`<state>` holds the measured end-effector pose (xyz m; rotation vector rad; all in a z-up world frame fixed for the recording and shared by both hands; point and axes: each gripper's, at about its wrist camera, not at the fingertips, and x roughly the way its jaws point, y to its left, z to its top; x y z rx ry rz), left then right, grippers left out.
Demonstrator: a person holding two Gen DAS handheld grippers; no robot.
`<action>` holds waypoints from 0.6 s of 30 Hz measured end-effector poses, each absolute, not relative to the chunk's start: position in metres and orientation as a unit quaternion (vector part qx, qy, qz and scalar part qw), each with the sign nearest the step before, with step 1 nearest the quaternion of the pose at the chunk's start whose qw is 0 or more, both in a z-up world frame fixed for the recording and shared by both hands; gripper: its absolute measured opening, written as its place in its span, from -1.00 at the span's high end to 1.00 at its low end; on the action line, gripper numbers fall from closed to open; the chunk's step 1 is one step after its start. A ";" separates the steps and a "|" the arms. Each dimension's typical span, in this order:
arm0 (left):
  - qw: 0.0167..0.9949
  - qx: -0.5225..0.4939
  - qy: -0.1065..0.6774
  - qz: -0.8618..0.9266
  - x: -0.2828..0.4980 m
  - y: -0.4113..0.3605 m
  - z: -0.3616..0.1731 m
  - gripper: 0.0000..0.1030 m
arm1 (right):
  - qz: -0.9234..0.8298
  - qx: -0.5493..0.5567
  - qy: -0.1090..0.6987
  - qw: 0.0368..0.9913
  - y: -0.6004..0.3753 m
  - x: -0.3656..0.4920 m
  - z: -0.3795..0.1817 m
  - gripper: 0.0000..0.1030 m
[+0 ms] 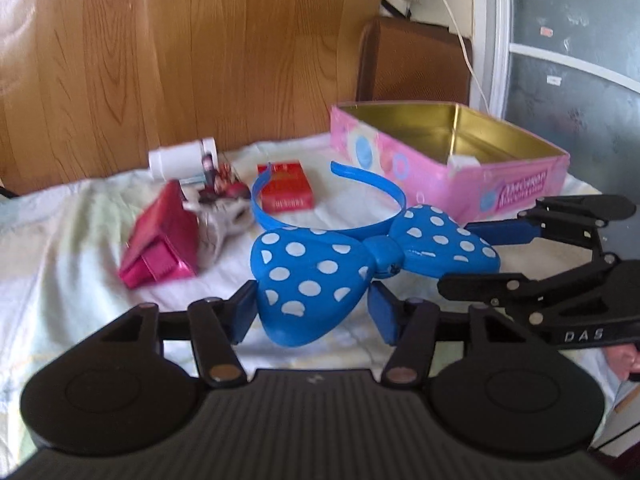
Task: Organize rigid objects
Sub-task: 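Carry the headband into the pink tin and open the right gripper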
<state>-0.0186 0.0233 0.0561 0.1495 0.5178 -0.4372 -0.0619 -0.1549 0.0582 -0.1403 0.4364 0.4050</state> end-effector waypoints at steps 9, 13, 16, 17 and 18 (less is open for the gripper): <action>0.946 0.089 0.206 -0.233 -0.017 -0.007 0.086 -0.21 | 0.160 -0.079 0.147 0.973 -0.181 -0.077 0.082 0.00; 0.941 0.117 0.185 -0.260 0.006 -0.051 0.097 -0.21 | 0.118 -0.070 0.135 0.981 -0.214 -0.064 0.090 0.00; 0.934 0.132 0.180 -0.280 0.027 -0.090 0.101 -0.21 | 0.082 -0.064 0.137 0.985 -0.246 -0.051 0.093 -0.01; 0.931 0.137 0.180 -0.286 0.034 -0.104 0.101 -0.22 | 0.073 -0.059 0.142 0.985 -0.257 -0.045 0.093 -0.01; 0.928 0.140 0.182 -0.292 0.041 -0.118 0.099 -0.22 | 0.064 -0.053 0.149 0.985 -0.268 -0.039 0.092 -0.02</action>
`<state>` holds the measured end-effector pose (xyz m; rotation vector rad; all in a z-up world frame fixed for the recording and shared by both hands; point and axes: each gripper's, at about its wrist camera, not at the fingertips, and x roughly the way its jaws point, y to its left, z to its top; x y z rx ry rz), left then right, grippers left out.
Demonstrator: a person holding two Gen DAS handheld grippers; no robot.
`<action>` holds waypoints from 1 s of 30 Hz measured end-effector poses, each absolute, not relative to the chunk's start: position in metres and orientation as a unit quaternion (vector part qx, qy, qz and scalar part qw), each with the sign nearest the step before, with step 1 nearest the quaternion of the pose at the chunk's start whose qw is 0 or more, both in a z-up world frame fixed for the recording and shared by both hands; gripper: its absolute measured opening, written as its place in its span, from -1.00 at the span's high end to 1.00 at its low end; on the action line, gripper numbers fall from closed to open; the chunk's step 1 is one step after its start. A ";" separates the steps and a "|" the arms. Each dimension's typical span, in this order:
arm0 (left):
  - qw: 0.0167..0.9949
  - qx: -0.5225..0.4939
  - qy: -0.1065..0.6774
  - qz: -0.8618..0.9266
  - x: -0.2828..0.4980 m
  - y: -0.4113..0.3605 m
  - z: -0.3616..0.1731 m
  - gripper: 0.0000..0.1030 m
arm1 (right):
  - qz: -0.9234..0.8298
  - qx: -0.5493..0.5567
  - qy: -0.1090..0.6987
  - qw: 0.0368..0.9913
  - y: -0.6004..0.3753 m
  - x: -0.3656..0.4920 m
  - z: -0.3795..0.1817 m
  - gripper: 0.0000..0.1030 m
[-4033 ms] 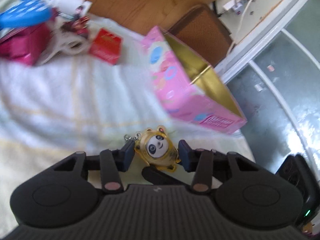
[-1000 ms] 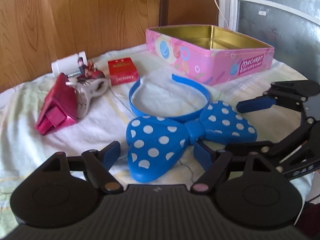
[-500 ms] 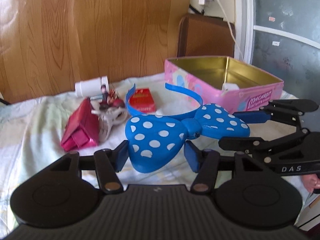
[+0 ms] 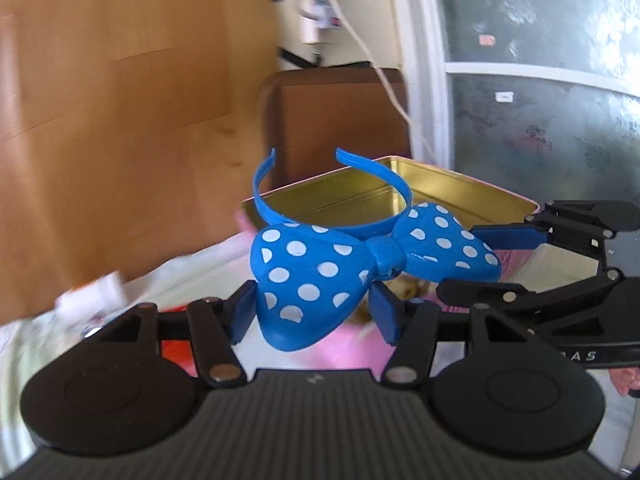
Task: Organize rigid objects
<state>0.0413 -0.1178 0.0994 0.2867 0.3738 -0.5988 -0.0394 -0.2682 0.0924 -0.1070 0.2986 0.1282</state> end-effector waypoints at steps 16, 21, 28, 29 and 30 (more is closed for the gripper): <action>0.918 0.113 0.265 -0.272 0.096 -0.199 0.077 -0.25 | -0.043 0.048 0.176 0.982 -0.337 0.009 0.069 -0.15; 0.924 0.104 0.255 -0.267 0.068 -0.176 0.084 -0.25 | -0.033 0.051 0.143 0.988 -0.321 -0.021 0.075 -0.15; 0.933 0.069 0.257 -0.243 0.039 -0.135 0.092 -0.25 | -0.001 0.047 0.103 0.994 -0.286 -0.059 0.088 -0.15; 0.934 0.066 0.257 -0.237 0.036 -0.129 0.092 -0.25 | 0.007 0.047 0.102 0.994 -0.280 -0.062 0.090 -0.15; 0.936 0.065 0.257 -0.230 0.033 -0.121 0.092 -0.25 | 0.015 0.046 0.102 0.994 -0.275 -0.065 0.091 -0.15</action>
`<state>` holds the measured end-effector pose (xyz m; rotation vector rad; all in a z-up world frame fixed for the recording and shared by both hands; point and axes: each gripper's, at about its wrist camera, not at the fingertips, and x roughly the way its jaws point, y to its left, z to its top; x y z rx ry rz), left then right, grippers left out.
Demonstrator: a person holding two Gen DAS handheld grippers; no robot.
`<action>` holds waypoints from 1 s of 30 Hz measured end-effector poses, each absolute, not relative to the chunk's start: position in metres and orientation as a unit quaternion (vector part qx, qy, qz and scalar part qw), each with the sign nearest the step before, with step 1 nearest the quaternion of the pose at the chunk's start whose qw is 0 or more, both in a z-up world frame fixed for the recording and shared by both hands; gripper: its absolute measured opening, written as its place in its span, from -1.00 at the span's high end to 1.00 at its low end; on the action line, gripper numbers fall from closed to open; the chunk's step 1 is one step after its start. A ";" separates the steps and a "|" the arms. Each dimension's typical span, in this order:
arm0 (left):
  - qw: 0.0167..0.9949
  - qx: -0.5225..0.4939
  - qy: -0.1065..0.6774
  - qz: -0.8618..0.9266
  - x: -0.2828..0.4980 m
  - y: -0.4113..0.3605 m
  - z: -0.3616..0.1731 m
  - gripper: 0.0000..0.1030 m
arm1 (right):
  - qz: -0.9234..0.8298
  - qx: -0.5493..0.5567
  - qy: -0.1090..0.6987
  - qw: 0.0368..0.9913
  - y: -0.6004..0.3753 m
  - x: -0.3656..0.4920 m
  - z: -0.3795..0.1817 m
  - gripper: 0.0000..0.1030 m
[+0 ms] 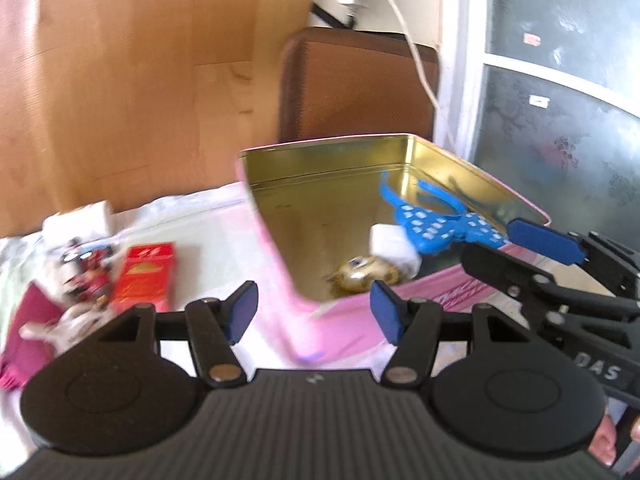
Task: Organize rigid objects
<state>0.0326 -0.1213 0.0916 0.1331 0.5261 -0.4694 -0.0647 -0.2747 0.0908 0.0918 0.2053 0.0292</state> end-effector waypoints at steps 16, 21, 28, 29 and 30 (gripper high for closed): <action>0.952 0.038 0.288 -0.099 0.028 -0.014 0.056 -0.25 | 0.110 -0.007 0.157 0.981 -0.178 -0.061 0.079 -0.15; 0.950 0.009 0.308 -0.050 0.032 0.033 0.037 -0.26 | 0.141 -0.033 0.171 0.975 -0.149 -0.050 0.075 -0.15; 0.965 -0.009 0.255 0.056 0.027 0.095 0.041 -0.27 | 0.202 -0.036 0.203 0.957 -0.103 -0.004 0.077 -0.12; 0.966 -0.012 0.248 0.066 0.027 0.101 0.040 -0.27 | 0.208 -0.043 0.204 0.956 -0.093 0.006 0.078 -0.12; 0.967 -0.040 0.247 0.055 0.027 0.109 0.040 -0.27 | 0.212 -0.050 0.205 0.954 -0.084 0.015 0.077 -0.11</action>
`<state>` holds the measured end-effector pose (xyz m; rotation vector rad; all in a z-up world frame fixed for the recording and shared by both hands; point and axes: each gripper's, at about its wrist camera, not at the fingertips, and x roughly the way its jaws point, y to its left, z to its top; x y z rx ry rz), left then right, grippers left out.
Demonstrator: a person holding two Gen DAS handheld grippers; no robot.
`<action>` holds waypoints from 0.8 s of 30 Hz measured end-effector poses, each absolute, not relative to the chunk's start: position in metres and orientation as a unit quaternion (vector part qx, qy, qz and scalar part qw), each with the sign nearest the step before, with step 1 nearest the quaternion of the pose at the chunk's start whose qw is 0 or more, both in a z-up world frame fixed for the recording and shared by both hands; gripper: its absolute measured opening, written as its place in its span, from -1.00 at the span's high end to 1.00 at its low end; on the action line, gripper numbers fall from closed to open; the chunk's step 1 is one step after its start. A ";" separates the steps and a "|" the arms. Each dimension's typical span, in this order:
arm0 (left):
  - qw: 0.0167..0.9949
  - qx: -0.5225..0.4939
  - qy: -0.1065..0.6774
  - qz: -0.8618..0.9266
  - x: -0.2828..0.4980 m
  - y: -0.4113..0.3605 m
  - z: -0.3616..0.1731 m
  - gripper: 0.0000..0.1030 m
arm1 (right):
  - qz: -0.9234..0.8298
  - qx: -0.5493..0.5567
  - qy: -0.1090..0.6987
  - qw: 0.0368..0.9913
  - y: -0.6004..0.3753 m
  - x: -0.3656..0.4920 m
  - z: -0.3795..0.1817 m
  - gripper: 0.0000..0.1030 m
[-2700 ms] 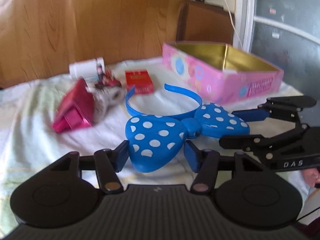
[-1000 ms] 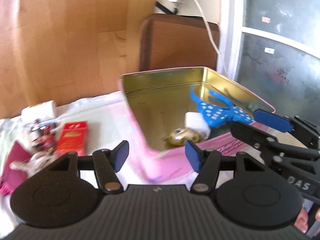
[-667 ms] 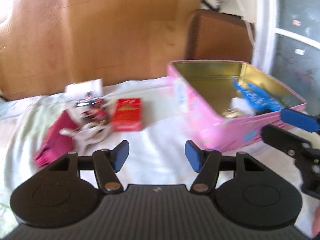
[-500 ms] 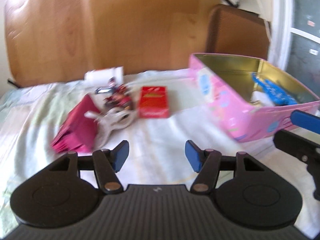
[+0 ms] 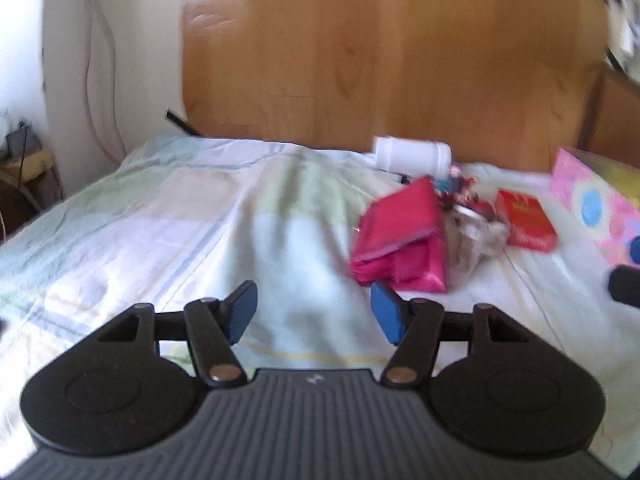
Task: Organize rigid objects
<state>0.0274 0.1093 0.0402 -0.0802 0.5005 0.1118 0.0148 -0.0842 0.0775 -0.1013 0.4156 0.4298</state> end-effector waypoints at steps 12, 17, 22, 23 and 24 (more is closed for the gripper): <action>0.976 -0.033 0.212 0.039 0.020 0.107 0.042 -0.31 | 0.211 -0.113 0.218 0.946 -0.020 0.084 0.063 0.69; 0.978 -0.027 0.206 0.036 0.018 0.105 0.041 -0.35 | 0.194 -0.013 0.234 0.953 -0.077 0.052 0.069 0.84; 0.979 -0.023 0.203 0.022 0.016 0.103 0.041 -0.36 | 0.162 0.046 0.255 0.952 -0.146 -0.006 0.057 0.91; 0.979 -0.023 0.203 0.014 0.015 0.103 0.042 -0.36 | 0.158 0.046 0.257 0.952 -0.156 -0.019 0.055 0.91; 0.978 -0.023 0.206 0.004 0.014 0.101 0.042 -0.37 | 0.152 0.041 0.259 0.953 -0.166 -0.032 0.053 0.90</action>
